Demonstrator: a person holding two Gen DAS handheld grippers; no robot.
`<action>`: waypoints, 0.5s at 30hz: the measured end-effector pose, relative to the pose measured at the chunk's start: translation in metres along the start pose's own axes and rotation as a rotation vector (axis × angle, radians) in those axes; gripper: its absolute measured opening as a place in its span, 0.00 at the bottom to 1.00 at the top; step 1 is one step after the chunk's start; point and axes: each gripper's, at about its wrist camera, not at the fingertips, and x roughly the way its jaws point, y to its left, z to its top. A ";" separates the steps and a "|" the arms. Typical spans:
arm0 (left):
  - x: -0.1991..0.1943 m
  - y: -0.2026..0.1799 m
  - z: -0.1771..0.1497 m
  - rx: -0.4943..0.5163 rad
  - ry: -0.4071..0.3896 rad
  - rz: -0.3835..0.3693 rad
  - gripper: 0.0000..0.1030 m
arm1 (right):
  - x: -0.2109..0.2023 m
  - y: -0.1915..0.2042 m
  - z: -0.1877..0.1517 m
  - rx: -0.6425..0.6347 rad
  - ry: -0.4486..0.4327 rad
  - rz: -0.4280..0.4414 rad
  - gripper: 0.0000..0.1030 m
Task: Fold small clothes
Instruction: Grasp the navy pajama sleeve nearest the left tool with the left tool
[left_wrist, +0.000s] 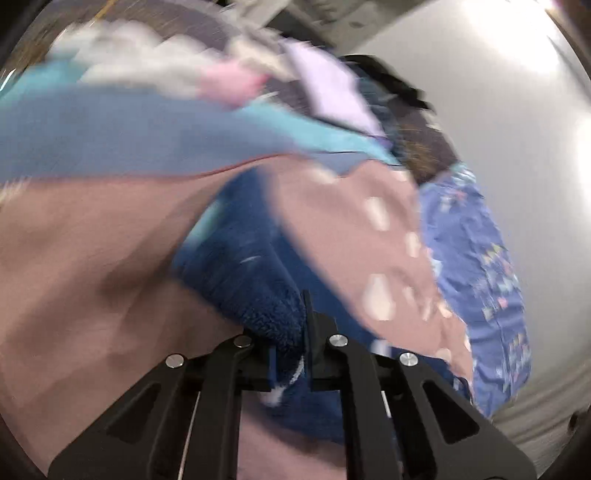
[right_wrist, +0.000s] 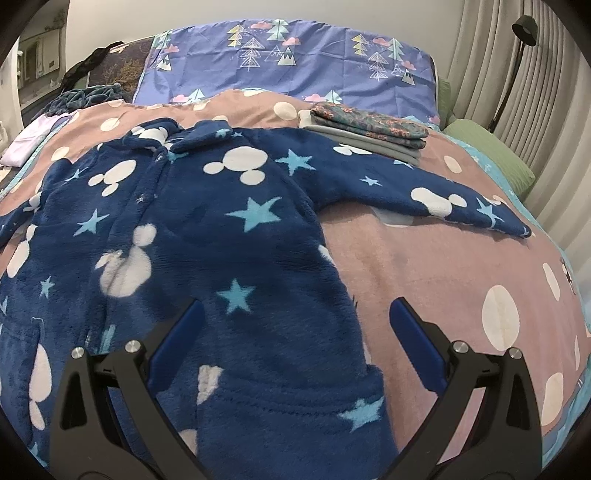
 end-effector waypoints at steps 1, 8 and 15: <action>-0.003 -0.010 0.002 0.041 -0.010 -0.023 0.08 | 0.001 -0.002 0.000 0.003 0.001 -0.002 0.98; -0.050 -0.180 -0.070 0.446 0.047 -0.349 0.08 | 0.008 -0.013 -0.001 0.049 0.016 0.022 0.98; -0.048 -0.285 -0.223 0.751 0.277 -0.553 0.10 | 0.007 -0.036 -0.006 0.093 0.017 -0.002 0.98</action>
